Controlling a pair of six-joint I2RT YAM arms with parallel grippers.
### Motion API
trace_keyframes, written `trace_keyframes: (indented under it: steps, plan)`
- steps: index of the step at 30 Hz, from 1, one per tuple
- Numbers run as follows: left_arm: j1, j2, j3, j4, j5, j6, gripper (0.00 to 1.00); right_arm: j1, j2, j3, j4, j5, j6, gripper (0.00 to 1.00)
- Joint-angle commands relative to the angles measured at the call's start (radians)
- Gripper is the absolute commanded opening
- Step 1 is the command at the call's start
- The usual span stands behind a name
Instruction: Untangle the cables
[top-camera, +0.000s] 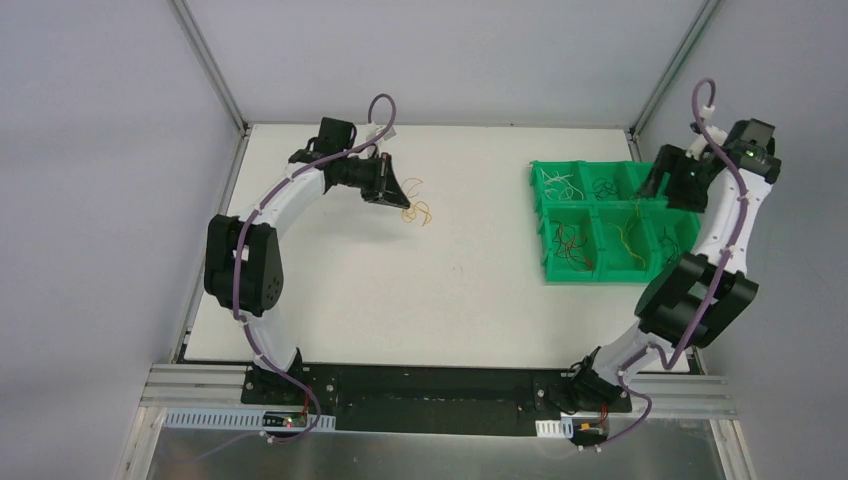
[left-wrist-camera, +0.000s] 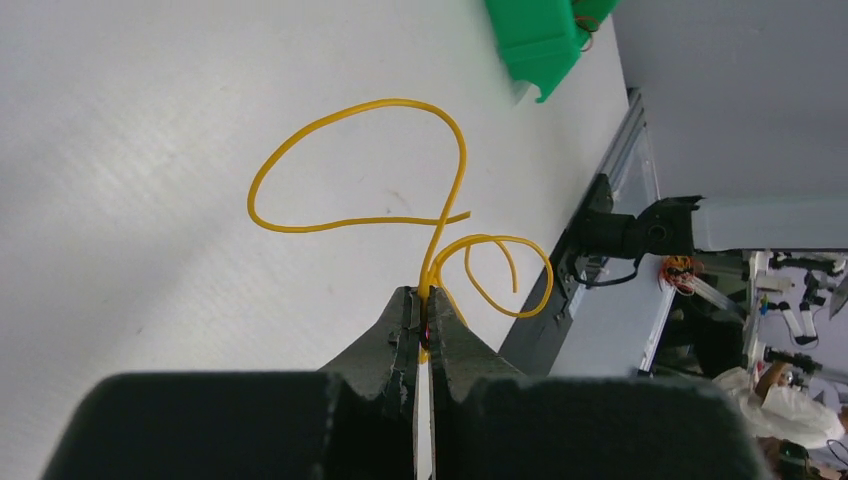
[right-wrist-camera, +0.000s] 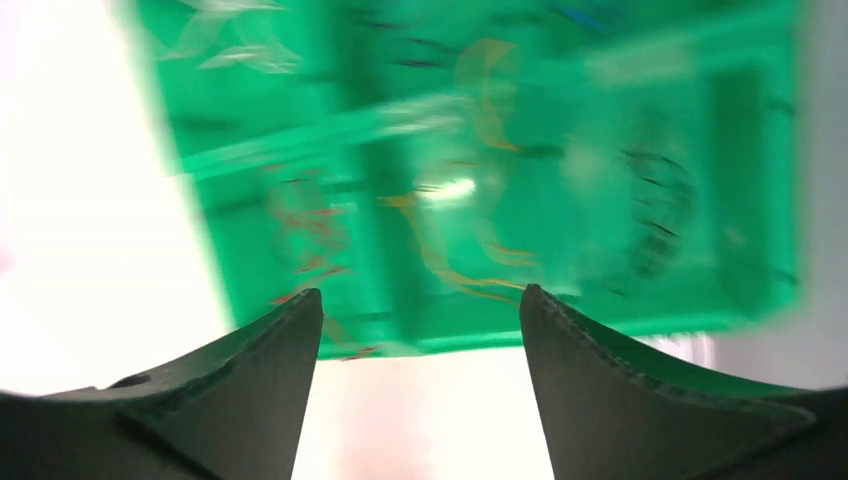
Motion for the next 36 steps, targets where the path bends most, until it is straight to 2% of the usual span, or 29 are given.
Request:
trace_keyframes:
  steps: [1, 5, 10, 15, 18, 20, 27, 29, 30, 32, 33, 36]
  plan:
    - [-0.085, 0.004, 0.122, 0.005, 0.119, -0.036, 0.0, 0.201, -0.242, -0.038, -0.015, -0.424, 0.131, 0.79]
    - [-0.167, 0.008, 0.209, 0.016, 0.184, -0.064, 0.0, 0.461, -0.351, -0.18, 0.14, -0.522, 0.253, 0.85]
    - [-0.262, -0.016, 0.245, 0.057, 0.203, -0.053, 0.0, 0.721, -0.381, -0.281, 0.365, -0.534, 0.426, 0.87]
    - [-0.302, -0.03, 0.229, 0.138, 0.181, -0.118, 0.0, 0.859, -0.347, -0.307, 0.428, -0.543, 0.475, 0.86]
    - [-0.303, -0.042, 0.211, 0.201, 0.172, -0.164, 0.0, 0.899, -0.343, -0.344, 0.42, -0.553, 0.461, 0.81]
    - [-0.304, -0.052, 0.202, 0.224, 0.176, -0.18, 0.0, 0.915, -0.344, -0.371, 0.4, -0.548, 0.431, 0.73]
    - [-0.302, -0.072, 0.176, 0.254, 0.194, -0.194, 0.0, 0.908, -0.382, -0.387, 0.308, -0.583, 0.368, 0.0]
    - [-0.302, -0.072, 0.176, 0.262, 0.193, -0.196, 0.0, 0.872, -0.401, -0.379, 0.297, -0.568, 0.378, 0.0]
    - [-0.301, -0.073, 0.174, 0.262, 0.191, -0.194, 0.04, 0.841, -0.408, -0.368, 0.28, -0.56, 0.378, 0.0]
    - [-0.289, -0.078, 0.163, 0.262, 0.187, -0.191, 0.29, 0.755, -0.416, -0.335, 0.207, -0.549, 0.34, 0.0]
    - [-0.283, -0.082, 0.155, 0.258, 0.18, -0.191, 0.4, 0.7, -0.418, -0.305, 0.118, -0.542, 0.292, 0.0]
    - [-0.251, -0.101, 0.121, 0.235, 0.159, -0.17, 0.58, 0.536, -0.433, -0.252, -0.121, -0.495, 0.109, 0.0]
